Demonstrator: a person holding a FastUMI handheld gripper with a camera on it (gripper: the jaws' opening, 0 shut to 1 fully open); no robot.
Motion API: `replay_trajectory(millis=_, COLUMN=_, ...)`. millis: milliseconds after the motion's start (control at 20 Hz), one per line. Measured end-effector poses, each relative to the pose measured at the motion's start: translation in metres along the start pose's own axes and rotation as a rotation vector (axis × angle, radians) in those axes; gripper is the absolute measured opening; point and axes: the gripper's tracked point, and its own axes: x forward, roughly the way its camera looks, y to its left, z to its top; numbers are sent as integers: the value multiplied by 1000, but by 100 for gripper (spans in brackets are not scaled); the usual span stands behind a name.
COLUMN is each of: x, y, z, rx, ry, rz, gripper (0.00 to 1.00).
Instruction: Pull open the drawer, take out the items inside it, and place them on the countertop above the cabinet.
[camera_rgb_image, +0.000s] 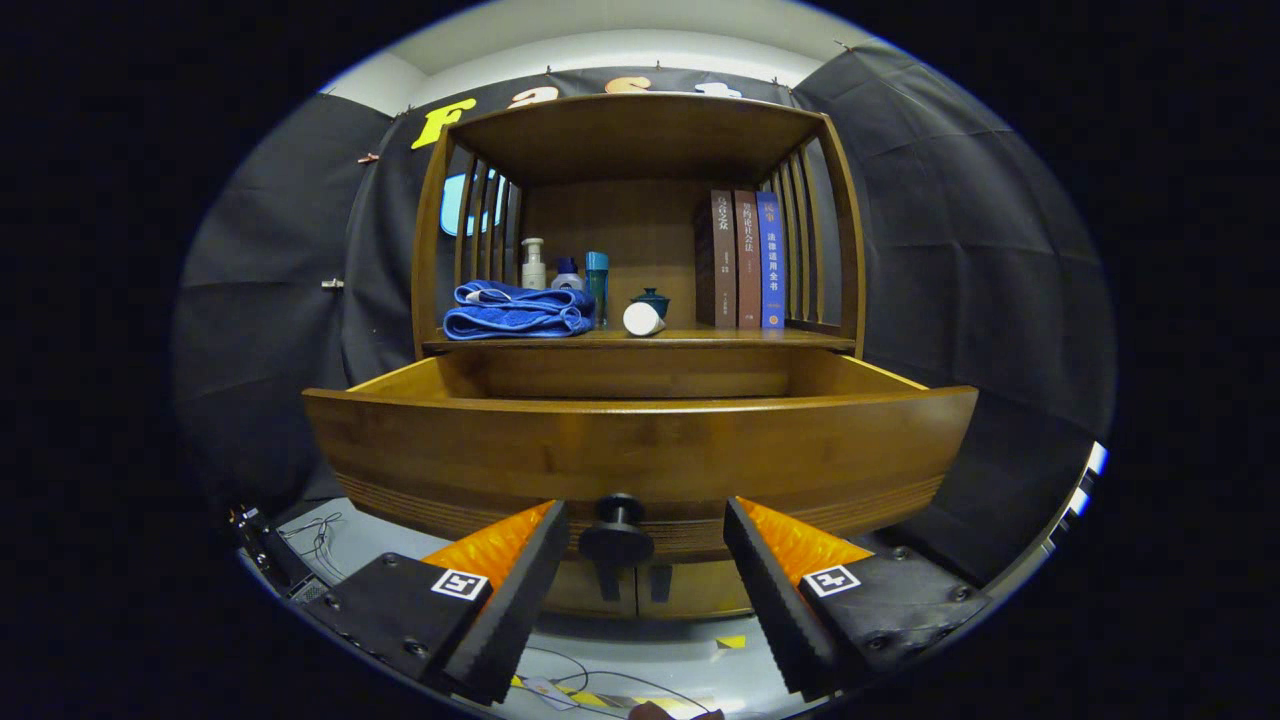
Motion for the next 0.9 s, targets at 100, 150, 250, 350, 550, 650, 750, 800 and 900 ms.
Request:
replay_trajectory(millis=100, x=8, y=6, z=-6, rx=-4, ry=8, rz=9, gripper=99)
replay_trajectory(millis=150, x=12, y=8, z=-10, rx=-2, ry=20, rz=7, gripper=99)
replay_trajectory(millis=250, x=20, y=10, z=-15, rx=14, ry=30, rz=-2, gripper=98)
replay_trajectory(millis=350, x=23, y=10, z=-16, rx=7, ry=19, rz=-23, gripper=98)
replay_trajectory(millis=550, x=22, y=11, z=-15, rx=-27, ry=-8, rz=-30, gripper=98)
replay_trajectory(millis=650, x=22, y=10, z=-13, rx=-35, ry=-14, rz=-34, gripper=98)
replay_trajectory(millis=750, x=24, y=10, z=-9, rx=-53, ry=-30, rz=-34, gripper=98)
replay_trajectory(millis=800, x=24, y=10, z=-7, rx=-56, ry=-32, rz=-30, gripper=98)
replay_trajectory(millis=900, x=25, y=11, z=-4, rx=-43, ry=-35, rz=-28, gripper=98)
